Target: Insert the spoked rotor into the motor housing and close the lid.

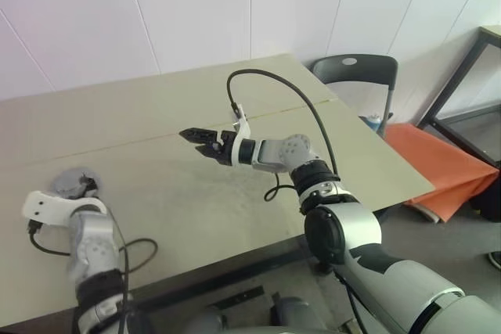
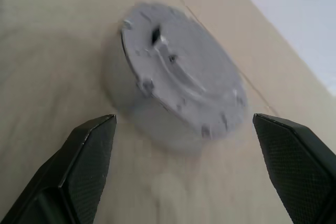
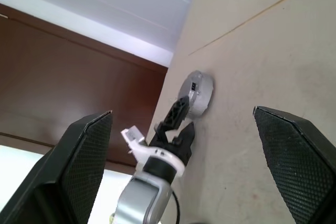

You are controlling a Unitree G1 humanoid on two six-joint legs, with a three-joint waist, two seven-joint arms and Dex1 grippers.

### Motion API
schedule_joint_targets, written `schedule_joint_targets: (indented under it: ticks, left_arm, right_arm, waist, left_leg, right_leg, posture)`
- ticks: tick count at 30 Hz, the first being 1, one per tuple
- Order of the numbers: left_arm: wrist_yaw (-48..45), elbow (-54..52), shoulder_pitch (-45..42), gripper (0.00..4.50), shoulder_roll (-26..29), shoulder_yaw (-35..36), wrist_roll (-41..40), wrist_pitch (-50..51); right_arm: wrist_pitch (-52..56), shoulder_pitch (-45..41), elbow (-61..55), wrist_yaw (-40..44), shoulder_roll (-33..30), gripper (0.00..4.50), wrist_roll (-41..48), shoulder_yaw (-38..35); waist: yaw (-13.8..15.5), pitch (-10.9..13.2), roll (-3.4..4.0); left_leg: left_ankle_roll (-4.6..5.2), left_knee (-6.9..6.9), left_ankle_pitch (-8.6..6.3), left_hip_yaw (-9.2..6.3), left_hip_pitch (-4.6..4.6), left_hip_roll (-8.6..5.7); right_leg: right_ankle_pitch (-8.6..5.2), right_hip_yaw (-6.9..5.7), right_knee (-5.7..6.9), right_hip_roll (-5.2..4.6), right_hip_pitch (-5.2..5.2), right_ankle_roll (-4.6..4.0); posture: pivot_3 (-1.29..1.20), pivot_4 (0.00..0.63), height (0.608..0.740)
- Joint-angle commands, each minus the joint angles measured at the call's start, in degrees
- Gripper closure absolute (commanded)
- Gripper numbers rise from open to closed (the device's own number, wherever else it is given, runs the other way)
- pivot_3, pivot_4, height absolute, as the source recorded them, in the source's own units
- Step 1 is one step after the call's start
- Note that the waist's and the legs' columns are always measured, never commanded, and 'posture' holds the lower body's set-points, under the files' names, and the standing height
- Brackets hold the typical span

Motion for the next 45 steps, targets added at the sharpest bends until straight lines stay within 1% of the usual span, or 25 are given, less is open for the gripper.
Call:
schedule_joint_targets:
  ticks: [1, 4, 6, 8, 11, 15, 19, 21, 25, 29, 33, 36, 45]
  left_arm:
    - [-5.3, -4.0, 2.3, 0.04, -1.2, -4.2, -2.0, 4.4]
    - [-11.3, -5.0, 3.0, 0.04, 1.3, -6.2, 0.4, 3.5]
    - [-19.0, -4.9, 2.6, 0.04, 5.5, -10.3, 4.6, 1.8]
    - [-28.8, -5.7, 3.3, 0.04, 8.7, -16.0, 8.2, -0.9]
    - [-39.8, -6.0, 5.6, 0.04, 12.8, -21.5, 12.5, -6.1]
    - [-51.5, -5.0, 7.1, 0.04, 15.6, -22.2, 12.5, -12.5]
    - [-58.3, -2.8, 8.0, 0.04, 17.5, -22.9, 14.3, -16.7]
    - [-61.0, -1.9, 8.4, 0.04, 18.5, -23.1, 14.8, -17.9]
    - [-65.2, -1.0, 8.5, 0.04, 19.8, -23.2, 14.7, -18.6]
    - [-67.3, 0.8, 8.7, 0.04, 20.2, -23.7, 16.5, -20.3]
    - [-66.3, 0.4, 7.5, 0.04, 19.2, -23.2, 17.0, -21.6]
    - [-65.4, 0.6, 6.8, 0.04, 18.9, -23.3, 18.0, -22.6]
    - [-64.8, 0.1, 5.7, 0.04, 19.1, -23.1, 18.2, -22.7]
  right_arm:
    - [-3.4, 1.0, -3.5, 0.9, 0.5, 0.00, -2.3, 2.2]
    - [-8.1, 4.0, -6.2, 1.1, -0.5, 0.00, -6.4, 5.8]
    - [-14.5, 7.6, -9.3, 1.5, -1.9, 0.00, -12.3, 11.7]
    - [-21.0, 11.4, -12.1, 2.4, -3.7, 0.00, -17.4, 16.6]
    - [-29.0, 16.0, -15.0, 3.1, -6.4, 0.00, -23.0, 21.4]
    - [-37.7, 20.4, -18.0, 2.7, -9.8, 0.00, -25.4, 21.2]
    - [-42.0, 21.8, -19.6, 1.9, -10.9, 0.00, -24.9, 19.0]
    - [-43.7, 22.2, -20.8, 3.0, -11.0, 0.00, -23.8, 17.8]
    - [-47.3, 23.2, -22.1, 6.6, -11.1, 0.00, -22.9, 17.5]
    - [-51.6, 23.5, -20.1, 9.4, -11.3, 0.00, -24.2, 18.8]
    - [-53.9, 24.0, -21.1, 12.9, -12.5, 0.00, -27.2, 22.7]
    - [-54.1, 24.3, -21.5, 14.6, -13.3, 0.00, -28.3, 24.3]
    - [-53.5, 24.0, -22.2, 15.8, -13.2, 0.00, -28.1, 24.7]
  waist:
    - [0.9, 0.0, 0.07]
    - [1.9, 0.0, 0.09]
    - [2.3, 0.0, 0.08]
    - [2.4, 0.0, 0.09]
    - [2.5, 0.1, 0.28]
    - [2.1, 0.1, 0.32]
    - [1.7, 0.2, 0.43]
    - [1.3, 0.2, 0.47]
    - [1.3, 0.2, 0.47]
    - [1.4, 0.2, 0.50]
    - [1.4, 0.2, 0.50]
    - [1.4, 0.2, 0.49]
    - [1.4, 0.2, 0.49]
  left_leg:
    - [0.00, 0.04, 0.00, 0.03, 0.01, 0.00]
    - [0.00, 0.16, 0.00, -0.06, 0.00, -0.03]
    - [0.00, 0.31, 0.00, -0.08, -0.05, -0.02]
    - [-0.01, 0.46, 0.00, -0.08, -0.11, -0.02]
    - [-0.01, 0.55, 0.00, 0.10, -0.09, -0.06]
    - [-0.01, 0.50, 0.00, 0.11, -0.09, 0.01]
    - [-0.01, 0.44, 0.00, 0.06, -0.05, 0.12]
    - [-0.01, 0.44, 0.00, 0.06, -0.04, 0.13]
    - [0.00, 0.45, 0.00, 0.06, -0.06, 0.11]
    - [0.00, 0.46, 0.00, 0.05, -0.04, 0.10]
    - [0.00, 0.48, 0.00, 0.05, -0.04, 0.11]
    - [0.00, 0.47, 0.00, 0.02, -0.04, 0.11]
    - [0.00, 0.47, 0.00, 0.02, -0.04, 0.11]
  right_leg:
    - [0.00, -0.07, 0.00, 0.02, 0.05, 0.00]
    - [-0.01, -0.24, -0.02, 0.12, 0.15, -0.02]
    - [-0.01, -0.28, -0.02, 0.20, 0.18, -0.04]
    - [0.01, -0.31, -0.02, 0.26, 0.19, -0.09]
    - [0.05, -0.17, -0.06, 0.23, 0.24, -0.06]
    - [0.08, -0.13, -0.08, 0.25, 0.17, -0.08]
    - [0.10, -0.15, -0.07, 0.32, 0.16, -0.14]
    - [0.10, -0.14, -0.07, 0.32, 0.18, -0.14]
    - [0.11, -0.13, -0.10, 0.29, 0.20, -0.13]
    - [0.10, -0.13, -0.10, 0.27, 0.23, -0.13]
    - [0.10, -0.13, -0.10, 0.26, 0.23, -0.13]
    - [0.11, -0.14, -0.10, 0.26, 0.23, -0.12]
    - [0.11, -0.13, -0.10, 0.26, 0.22, -0.12]
  posture:
    - [0.00, 0.000, 0.740]
    - [0.00, 0.000, 0.740]
    - [0.00, 0.000, 0.740]
    - [0.00, 0.000, 0.740]
    - [0.00, 0.000, 0.740]
    - [0.00, 0.000, 0.740]
    - [0.00, 0.000, 0.740]
    - [0.00, 0.000, 0.740]
    - [0.00, 0.000, 0.740]
    - [0.00, 0.000, 0.740]
    - [0.00, 0.000, 0.740]
    - [0.00, 0.000, 0.740]
    - [0.00, 0.000, 0.740]
